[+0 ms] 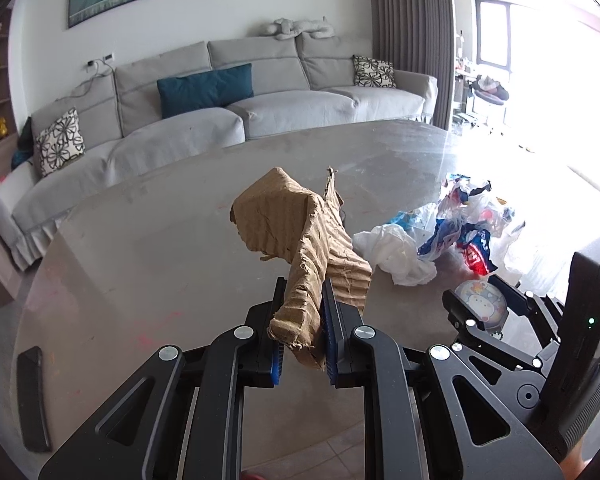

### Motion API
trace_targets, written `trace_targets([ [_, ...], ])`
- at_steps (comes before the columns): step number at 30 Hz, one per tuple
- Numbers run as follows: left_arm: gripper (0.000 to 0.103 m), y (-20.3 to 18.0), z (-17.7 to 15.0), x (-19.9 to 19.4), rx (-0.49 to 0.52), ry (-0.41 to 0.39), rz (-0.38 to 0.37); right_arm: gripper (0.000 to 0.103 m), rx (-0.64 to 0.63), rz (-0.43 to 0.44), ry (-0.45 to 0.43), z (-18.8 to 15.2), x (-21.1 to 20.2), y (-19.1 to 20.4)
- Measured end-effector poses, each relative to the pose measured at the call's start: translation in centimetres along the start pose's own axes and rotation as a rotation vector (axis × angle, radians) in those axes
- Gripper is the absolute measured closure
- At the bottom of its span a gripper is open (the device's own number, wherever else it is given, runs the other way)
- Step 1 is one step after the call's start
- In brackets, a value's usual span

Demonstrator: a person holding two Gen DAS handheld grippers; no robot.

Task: Collect trash
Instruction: 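Grasp the round bear-print tin lid with the right gripper while the left holds cardboard, then carry the cardboard and tin lid with both grippers over the white bin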

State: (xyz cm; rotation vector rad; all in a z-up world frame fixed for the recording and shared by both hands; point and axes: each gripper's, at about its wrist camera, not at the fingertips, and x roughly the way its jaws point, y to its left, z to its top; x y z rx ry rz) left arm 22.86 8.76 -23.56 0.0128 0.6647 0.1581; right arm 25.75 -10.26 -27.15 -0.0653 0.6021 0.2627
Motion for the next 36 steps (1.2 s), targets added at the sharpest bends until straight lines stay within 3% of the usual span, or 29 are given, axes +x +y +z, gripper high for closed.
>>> trace_targets([
  [8, 0.086, -2.3, -0.3, -2.4, 0.031, -0.021, -0.044, 0.047, -0.006, 0.005, -0.074, 0.0, -7.7, -1.2],
  [20, 0.086, -10.6, -2.8, -6.0, 0.153, -0.025, -0.215, 0.047, 0.004, -0.124, -0.128, -1.6, -17.6, -5.5],
  [36, 0.086, -21.5, -7.8, -6.8, 0.362, 0.026, -0.348, 0.047, 0.136, -0.282, -0.081, -7.5, -20.1, -13.1],
])
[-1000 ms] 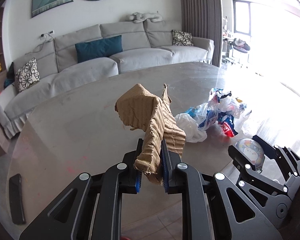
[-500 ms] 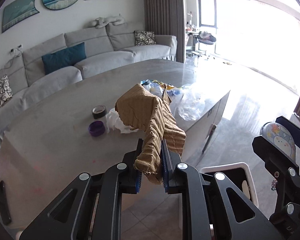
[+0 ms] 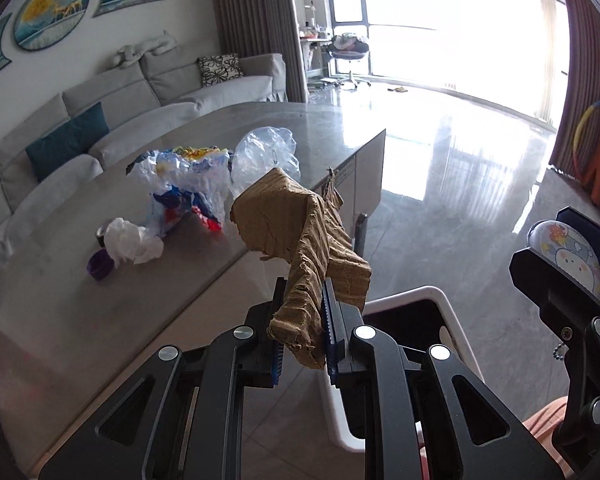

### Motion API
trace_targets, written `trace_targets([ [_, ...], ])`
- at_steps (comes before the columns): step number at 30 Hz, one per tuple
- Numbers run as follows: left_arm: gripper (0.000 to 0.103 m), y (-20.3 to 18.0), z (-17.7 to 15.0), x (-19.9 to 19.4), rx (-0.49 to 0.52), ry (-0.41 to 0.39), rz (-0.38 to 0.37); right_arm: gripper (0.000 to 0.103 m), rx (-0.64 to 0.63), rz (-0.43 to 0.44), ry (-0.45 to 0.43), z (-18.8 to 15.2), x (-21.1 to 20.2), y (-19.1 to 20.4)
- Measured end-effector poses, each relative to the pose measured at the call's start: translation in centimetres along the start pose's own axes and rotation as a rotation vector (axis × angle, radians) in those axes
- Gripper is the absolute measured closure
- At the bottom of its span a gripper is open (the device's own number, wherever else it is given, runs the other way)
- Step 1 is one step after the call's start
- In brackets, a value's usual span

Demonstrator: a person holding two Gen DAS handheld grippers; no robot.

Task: Collect trash
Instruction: 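Carry the cardboard and tin lid with both grippers over the white bin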

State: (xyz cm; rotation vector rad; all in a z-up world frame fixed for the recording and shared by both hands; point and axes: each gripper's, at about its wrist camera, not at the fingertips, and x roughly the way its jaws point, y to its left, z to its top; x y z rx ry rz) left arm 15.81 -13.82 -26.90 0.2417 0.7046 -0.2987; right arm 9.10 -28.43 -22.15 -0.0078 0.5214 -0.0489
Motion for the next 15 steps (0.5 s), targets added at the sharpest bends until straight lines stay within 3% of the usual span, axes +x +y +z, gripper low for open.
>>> trace_targets([
  [6, 0.085, -3.1, -0.9, 2.3, 0.073, 0.03, -0.033, 0.047, 0.039, -0.006, 0.06, -2.1, 2.5, -1.5],
  [15, 0.085, -4.1, -2.1, 6.7, 0.148, 0.097, -0.064, 0.047, 0.055, -0.001, 0.155, -4.7, 6.7, -3.3],
])
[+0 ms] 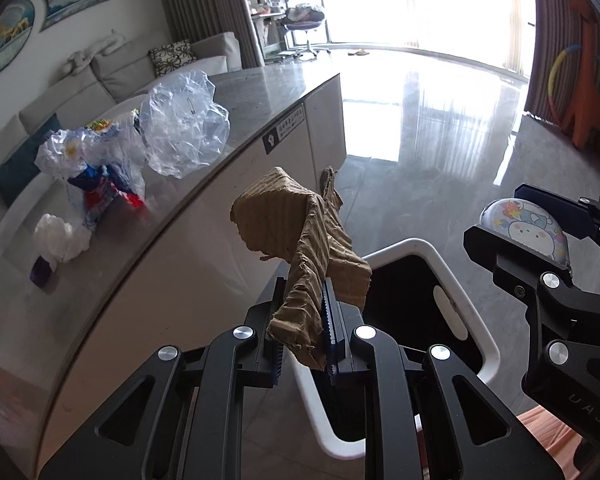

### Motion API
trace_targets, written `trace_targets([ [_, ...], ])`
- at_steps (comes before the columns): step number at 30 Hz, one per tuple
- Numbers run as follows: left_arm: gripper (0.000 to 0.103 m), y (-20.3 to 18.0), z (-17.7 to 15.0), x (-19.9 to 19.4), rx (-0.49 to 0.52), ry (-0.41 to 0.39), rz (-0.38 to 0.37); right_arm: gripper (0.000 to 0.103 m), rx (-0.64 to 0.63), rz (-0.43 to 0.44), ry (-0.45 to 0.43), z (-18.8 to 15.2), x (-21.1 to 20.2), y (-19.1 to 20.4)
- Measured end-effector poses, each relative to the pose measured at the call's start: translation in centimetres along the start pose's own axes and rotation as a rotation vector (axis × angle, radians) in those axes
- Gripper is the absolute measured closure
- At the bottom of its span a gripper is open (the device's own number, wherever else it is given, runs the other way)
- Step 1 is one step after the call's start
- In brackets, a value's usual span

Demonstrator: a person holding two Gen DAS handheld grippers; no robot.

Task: Collect trash
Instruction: 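Carry the cardboard and tin lid with both grippers over the white bin, then open the left gripper to drop the cardboard into the bin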

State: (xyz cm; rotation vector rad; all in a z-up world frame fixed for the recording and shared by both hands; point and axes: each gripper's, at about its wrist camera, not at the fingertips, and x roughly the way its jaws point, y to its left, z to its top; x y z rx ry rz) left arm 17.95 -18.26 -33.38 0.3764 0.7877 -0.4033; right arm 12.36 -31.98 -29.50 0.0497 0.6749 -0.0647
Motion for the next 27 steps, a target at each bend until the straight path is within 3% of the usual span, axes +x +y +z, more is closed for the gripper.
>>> trace_targets([
  [7, 0.085, -1.0, -1.1, 3.4, 0.033, 0.07, -0.017, 0.047, -0.019, -0.02, 0.06, -1.1, 2.1, -1.0],
  [15, 0.085, -3.4, -2.6, 6.9, 0.091, 0.171, -0.091, 0.047, 0.009, -0.063, 0.1, -2.3, 3.8, -2.4],
  [27, 0.084, -5.3, -3.7, 9.5, 0.174, 0.203, -0.172, 0.047, -0.024, -0.06, 0.137, -3.0, 5.1, -2.7],
])
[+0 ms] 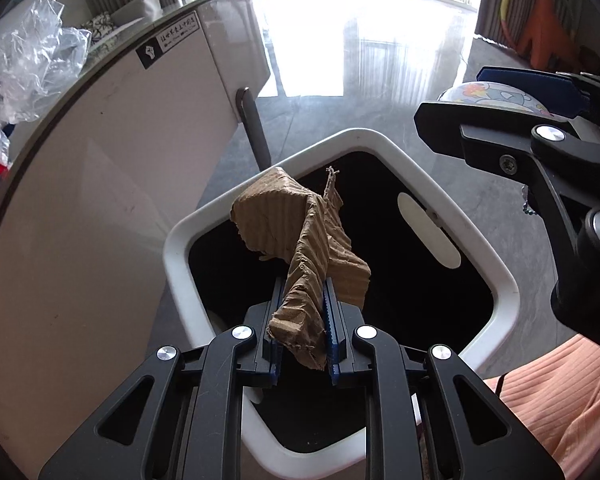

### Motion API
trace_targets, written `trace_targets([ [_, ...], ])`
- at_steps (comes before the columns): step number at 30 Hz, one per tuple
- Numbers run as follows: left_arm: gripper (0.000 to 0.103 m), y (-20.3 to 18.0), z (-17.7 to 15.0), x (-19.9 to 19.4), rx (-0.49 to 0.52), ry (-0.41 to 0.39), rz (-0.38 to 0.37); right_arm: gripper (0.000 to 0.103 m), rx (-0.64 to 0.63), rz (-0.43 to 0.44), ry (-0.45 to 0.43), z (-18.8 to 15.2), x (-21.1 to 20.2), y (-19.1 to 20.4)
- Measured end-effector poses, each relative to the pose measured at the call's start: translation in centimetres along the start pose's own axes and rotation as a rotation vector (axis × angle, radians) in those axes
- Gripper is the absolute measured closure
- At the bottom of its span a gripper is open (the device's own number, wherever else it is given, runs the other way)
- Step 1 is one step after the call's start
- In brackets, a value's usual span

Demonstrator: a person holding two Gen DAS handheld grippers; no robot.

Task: Collect trash
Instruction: 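Open the left gripper to drop the cardboard into the bin, then lower the tin lid into the bin and open the right gripper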

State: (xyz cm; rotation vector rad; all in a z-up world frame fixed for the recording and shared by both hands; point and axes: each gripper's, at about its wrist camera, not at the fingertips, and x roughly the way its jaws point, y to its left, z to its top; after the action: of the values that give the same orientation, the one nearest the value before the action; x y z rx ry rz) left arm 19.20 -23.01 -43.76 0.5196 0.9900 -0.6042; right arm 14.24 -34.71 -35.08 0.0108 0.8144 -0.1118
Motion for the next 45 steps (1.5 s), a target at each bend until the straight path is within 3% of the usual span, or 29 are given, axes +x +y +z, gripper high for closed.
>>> trace_targets([
  [5, 0.081, 0.1, 0.0, 0.2, 0.019, -0.011, -0.026, 0.047, -0.016, -0.002, 0.013, 0.0, 0.4, 0.2],
  [7, 0.068, 0.1, 0.1, 0.5, 0.022, -0.002, -0.072, 0.047, -0.028, -0.013, 0.02, -0.1, 0.7, 0.3],
  [8, 0.051, 0.2, 0.2, 0.6, 0.013, 0.005, -0.093, 0.047, -0.032, -0.019, 0.024, -0.1, 0.9, 0.5],
  [9, 0.023, 0.3, 0.2, 0.9, 0.004, 0.02, -0.112, 0.047, -0.035, -0.022, 0.027, -0.1, 1.0, 0.5],
  [11, 0.011, 0.4, 0.3, 1.1, -0.016, 0.026, -0.123, 0.047, -0.036, -0.029, 0.031, -0.2, 1.1, 0.4],
  [18, 0.011, -0.3, 0.3, 0.8, 0.054, 0.024, -0.083, 0.047, -0.031, -0.031, 0.032, -0.1, 1.3, 0.5],
  [25, 0.011, 1.5, -0.6, -1.7, 0.076, -0.029, -0.006, 0.047, -0.03, -0.016, 0.011, 0.1, 0.8, 0.8],
  [36, 0.011, 7.6, -0.8, -4.9, -0.029, -0.089, 0.064, 0.047, -0.102, 0.071, 0.025, 0.5, 2.7, 4.2],
  [45, 0.011, 8.4, -2.4, -7.7, -0.049, -0.114, 0.073, 0.047, -0.194, 0.113, 0.129, -0.9, 6.9, 6.7],
])
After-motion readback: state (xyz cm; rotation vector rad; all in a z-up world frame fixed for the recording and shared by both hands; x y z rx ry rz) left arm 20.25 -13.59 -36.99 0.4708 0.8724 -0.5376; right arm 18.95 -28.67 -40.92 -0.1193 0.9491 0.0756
